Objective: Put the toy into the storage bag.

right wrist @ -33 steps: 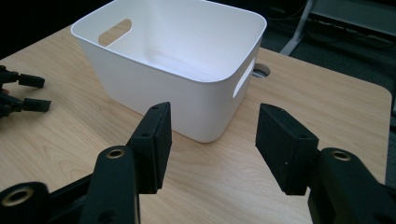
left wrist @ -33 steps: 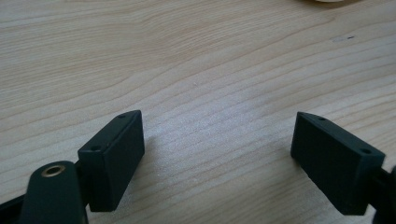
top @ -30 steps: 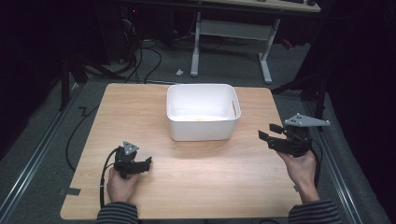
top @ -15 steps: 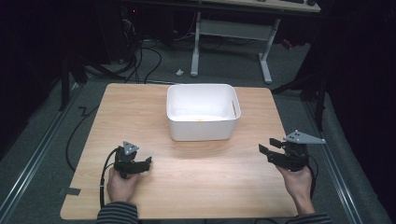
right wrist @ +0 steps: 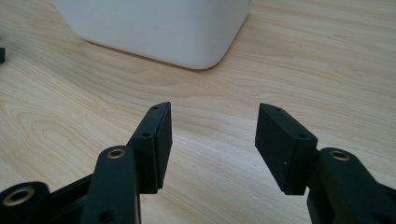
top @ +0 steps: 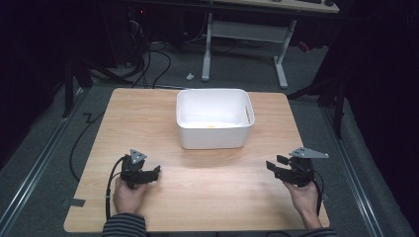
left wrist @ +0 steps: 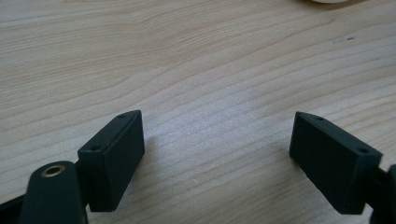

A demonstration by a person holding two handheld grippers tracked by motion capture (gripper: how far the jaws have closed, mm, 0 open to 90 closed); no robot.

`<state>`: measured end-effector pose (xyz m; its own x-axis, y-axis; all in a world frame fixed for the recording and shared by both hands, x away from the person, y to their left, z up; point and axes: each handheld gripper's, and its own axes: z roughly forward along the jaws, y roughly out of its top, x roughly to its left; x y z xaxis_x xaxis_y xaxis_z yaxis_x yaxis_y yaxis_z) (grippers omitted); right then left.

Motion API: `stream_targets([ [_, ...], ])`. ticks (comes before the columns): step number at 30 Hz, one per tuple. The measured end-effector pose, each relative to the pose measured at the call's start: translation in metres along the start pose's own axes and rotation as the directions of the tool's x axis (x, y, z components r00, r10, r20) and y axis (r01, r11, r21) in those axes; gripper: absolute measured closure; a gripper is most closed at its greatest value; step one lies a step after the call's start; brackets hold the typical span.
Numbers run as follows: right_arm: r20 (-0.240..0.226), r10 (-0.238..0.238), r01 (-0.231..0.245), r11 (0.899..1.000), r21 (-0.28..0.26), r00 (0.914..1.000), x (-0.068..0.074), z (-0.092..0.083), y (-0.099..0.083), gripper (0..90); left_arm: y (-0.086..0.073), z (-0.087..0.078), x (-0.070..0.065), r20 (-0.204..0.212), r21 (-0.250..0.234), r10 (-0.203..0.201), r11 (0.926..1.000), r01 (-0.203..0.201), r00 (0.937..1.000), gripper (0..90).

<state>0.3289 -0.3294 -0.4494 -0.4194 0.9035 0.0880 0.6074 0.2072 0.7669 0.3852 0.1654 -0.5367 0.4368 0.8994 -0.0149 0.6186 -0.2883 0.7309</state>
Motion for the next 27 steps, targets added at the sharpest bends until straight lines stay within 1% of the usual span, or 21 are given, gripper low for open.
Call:
stream_targets([
  [9,-0.018,0.003,-0.002,0.999,0.039,0.9998,0.006,0.021,-0.006,46.3,0.000,0.000,0.000,0.000,0.000,0.000,1.0000,0.000,1.0000,18.2],
  [13,-0.015,-0.001,0.002,0.999,0.048,0.9999,0.007,0.031,-0.010,46.0,0.000,0.000,0.000,0.000,0.000,0.000,1.0000,0.000,1.0000,18.2],
  [17,0.004,-0.020,0.019,0.998,0.052,0.9998,0.008,0.041,-0.016,45.6,0.000,0.000,0.000,0.000,0.000,0.000,1.0000,0.000,1.0000,18.2],
  [22,0.029,-0.013,0.011,0.997,0.075,0.9995,0.006,0.056,-0.026,45.4,0.000,0.000,0.000,0.000,0.000,0.000,1.0000,0.000,1.0000,18.2],
  [27,0.053,-0.027,0.022,0.996,0.085,0.9982,0.004,0.065,-0.034,44.6,0.000,0.000,0.000,0.000,0.000,0.000,1.0000,0.000,1.0000,18.2],
])
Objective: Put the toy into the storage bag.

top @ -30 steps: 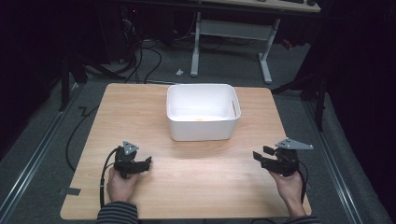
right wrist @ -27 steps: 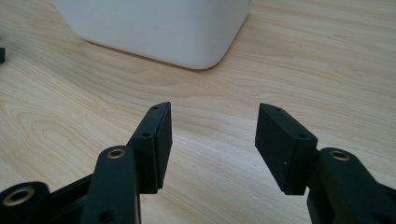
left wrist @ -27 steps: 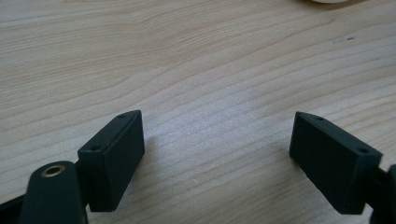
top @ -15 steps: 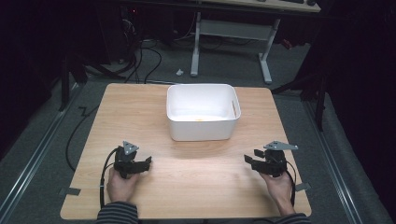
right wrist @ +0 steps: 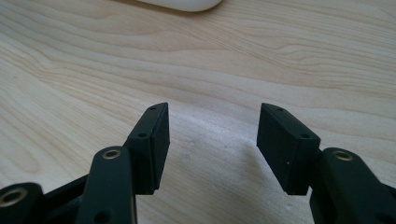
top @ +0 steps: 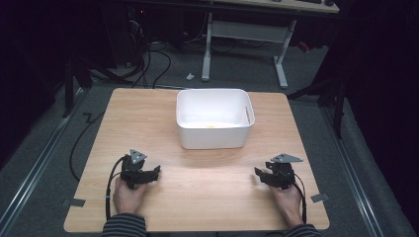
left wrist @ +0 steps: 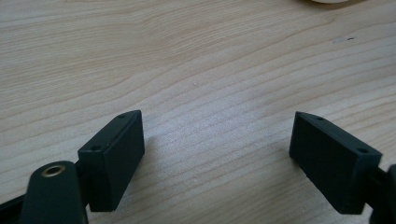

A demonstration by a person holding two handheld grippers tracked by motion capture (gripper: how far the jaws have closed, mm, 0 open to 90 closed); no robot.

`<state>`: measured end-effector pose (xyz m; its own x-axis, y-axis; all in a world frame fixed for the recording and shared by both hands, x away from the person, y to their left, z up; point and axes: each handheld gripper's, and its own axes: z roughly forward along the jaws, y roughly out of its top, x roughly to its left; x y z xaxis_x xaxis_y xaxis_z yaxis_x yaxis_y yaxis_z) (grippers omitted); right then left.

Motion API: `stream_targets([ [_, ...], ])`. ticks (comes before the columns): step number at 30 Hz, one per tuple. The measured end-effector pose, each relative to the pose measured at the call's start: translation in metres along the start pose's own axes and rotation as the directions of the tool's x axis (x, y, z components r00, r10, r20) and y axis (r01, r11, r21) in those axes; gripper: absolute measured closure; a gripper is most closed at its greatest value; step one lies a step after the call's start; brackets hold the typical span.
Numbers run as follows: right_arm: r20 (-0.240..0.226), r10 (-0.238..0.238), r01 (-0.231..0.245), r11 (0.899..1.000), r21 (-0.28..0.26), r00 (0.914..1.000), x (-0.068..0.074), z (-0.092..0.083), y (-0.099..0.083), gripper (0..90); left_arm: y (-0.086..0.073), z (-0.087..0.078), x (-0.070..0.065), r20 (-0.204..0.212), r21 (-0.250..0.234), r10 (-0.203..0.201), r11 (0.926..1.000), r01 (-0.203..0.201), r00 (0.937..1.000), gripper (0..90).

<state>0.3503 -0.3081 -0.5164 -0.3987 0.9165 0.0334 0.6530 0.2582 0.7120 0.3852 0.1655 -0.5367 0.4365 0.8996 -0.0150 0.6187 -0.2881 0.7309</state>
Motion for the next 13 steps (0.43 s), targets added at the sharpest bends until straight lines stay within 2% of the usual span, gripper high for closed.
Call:
stream_targets([
  [4,0.032,-0.018,0.017,1.000,0.015,0.9993,0.001,0.009,-0.005,41.5,0.000,0.000,0.000,-0.001,0.000,-0.001,1.0000,0.001,1.0000,18.3],
  [5,0.042,-0.033,0.033,0.999,-0.006,0.9986,0.002,0.011,-0.006,40.4,0.000,0.000,0.000,-0.001,0.000,-0.001,1.0000,0.001,1.0000,18.3],
  [6,0.043,-0.029,0.030,0.999,-0.023,0.9986,0.002,0.012,-0.008,40.2,0.000,0.000,0.000,-0.001,0.000,-0.001,1.0000,0.001,1.0000,18.3],
  [13,0.042,-0.030,0.031,0.999,-0.020,0.9987,0.002,0.012,-0.008,37.6,0.000,0.000,0.000,-0.003,0.000,-0.003,1.0000,0.003,1.0000,18.3],
])
